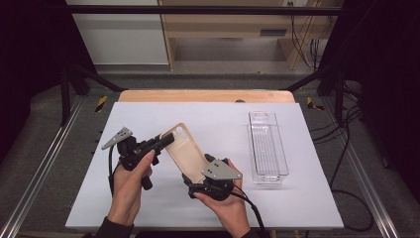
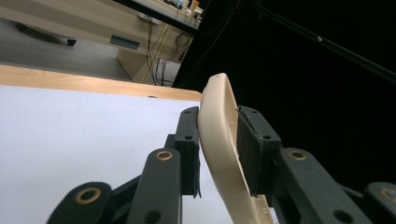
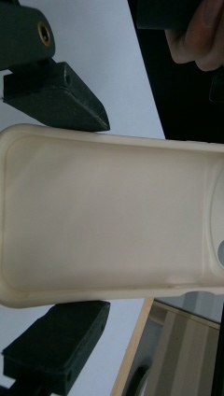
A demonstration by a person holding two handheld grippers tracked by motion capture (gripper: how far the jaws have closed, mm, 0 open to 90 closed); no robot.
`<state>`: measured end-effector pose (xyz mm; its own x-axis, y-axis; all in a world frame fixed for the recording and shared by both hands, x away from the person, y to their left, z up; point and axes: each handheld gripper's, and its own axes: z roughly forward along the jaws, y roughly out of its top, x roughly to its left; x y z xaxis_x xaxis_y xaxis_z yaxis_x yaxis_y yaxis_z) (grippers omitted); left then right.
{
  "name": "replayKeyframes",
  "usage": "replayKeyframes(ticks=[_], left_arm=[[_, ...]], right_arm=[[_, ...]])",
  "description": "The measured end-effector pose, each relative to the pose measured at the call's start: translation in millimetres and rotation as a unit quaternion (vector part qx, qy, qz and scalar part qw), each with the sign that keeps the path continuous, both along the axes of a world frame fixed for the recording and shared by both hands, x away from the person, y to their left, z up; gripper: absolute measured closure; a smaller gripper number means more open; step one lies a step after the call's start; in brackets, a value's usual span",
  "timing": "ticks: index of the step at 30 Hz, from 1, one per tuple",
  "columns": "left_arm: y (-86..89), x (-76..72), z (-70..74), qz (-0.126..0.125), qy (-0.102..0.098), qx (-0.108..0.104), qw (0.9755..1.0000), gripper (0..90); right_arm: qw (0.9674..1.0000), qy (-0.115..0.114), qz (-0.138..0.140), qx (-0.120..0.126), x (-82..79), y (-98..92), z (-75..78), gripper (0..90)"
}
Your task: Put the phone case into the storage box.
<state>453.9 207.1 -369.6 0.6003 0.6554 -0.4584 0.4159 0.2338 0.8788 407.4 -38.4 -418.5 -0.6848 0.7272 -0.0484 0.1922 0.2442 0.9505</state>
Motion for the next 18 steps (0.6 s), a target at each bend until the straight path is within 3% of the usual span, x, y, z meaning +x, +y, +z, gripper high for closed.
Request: replayKeyframes(ticks=[9, 12, 18], left_arm=[[-3.0, -1.8, 3.1, 0.000, -0.002, -0.009, 1.0000, 71.3], [-4.2, -2.9, 3.6, -0.001, -0.003, -0.014, 0.9999, 75.3], [-9.0, -5.9, 3.4, -0.017, -0.005, -0.020, 0.9996, 77.7]], right_arm=[[0.9999, 0.009, 0.000, -0.007, 1.7, 2.6, -2.7, 12.2], [0.9999, 0.011, 0.001, -0.010, 2.3, 3.1, -3.6, 12.2], [0.9997, 0.017, -0.002, -0.016, 4.5, 3.6, -7.7, 12.0]])
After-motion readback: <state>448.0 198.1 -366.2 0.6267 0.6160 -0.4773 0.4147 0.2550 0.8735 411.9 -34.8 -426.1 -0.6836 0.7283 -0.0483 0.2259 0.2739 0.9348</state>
